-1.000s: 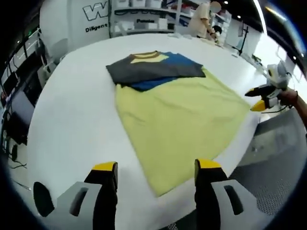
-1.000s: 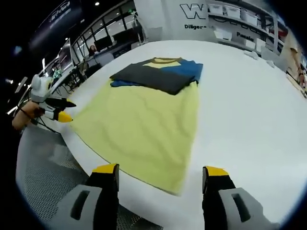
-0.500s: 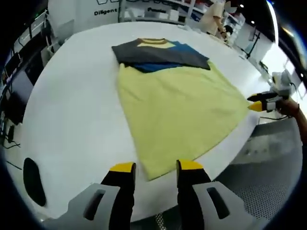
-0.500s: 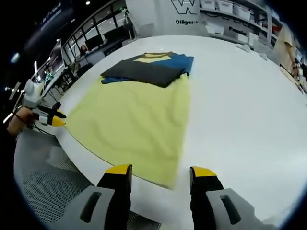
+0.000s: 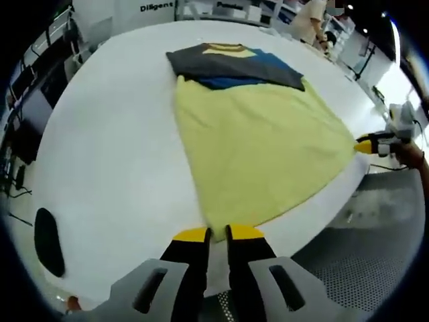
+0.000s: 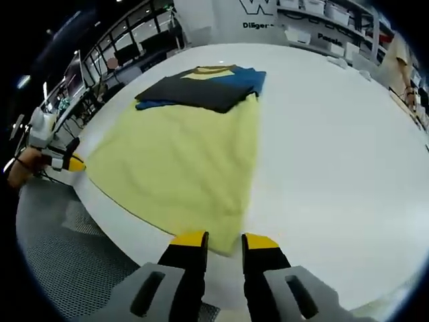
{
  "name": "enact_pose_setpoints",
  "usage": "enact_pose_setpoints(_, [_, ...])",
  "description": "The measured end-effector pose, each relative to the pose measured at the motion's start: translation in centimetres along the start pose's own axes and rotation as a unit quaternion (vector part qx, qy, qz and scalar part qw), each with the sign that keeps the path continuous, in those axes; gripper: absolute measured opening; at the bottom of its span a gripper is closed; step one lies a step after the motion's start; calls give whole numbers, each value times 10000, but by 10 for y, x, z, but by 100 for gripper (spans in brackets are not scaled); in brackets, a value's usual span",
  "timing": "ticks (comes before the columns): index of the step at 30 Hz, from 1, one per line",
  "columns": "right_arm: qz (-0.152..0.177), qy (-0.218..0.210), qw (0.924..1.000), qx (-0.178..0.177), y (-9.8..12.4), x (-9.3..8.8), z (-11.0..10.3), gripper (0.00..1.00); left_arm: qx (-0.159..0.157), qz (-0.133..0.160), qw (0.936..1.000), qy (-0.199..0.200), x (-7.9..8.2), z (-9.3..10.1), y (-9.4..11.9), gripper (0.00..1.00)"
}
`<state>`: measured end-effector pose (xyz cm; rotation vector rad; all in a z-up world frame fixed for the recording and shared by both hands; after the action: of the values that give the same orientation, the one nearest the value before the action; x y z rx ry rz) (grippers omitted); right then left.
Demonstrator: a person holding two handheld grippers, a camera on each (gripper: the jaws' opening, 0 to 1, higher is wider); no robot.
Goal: Fold the garment on the visible template until the final outline fits inside the template.
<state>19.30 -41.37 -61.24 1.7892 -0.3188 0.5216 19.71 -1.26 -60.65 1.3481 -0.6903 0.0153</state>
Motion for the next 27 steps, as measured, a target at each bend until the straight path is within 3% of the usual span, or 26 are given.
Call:
enact_pose_setpoints(7, [-19, 96, 9999, -27, -1, 0, 1, 0, 36, 13, 10000, 74, -1, -2, -1, 1])
enact_pose_setpoints(18, [-85, 324, 9994, -15, 2, 1, -2, 0, -13, -39, 10000, -72, -1, 0, 2, 0])
enact_pose_setpoints(27, [-393, 348, 9986, -41, 7, -3, -2, 0, -137, -295, 9988, -374, -2, 4, 7, 0])
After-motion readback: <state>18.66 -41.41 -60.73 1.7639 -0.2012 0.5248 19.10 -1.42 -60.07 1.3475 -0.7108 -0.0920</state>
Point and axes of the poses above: the point that each gripper's makers call its tool centre point, and the gripper's own axes: y roughly backward along the fingers, z roughly to its right, x roughly out of its top, the point moved 8 cm from there along y, roughly backward along the fingers, and after that the axes turned 9 degrees about -y, right-handed, at the moved point
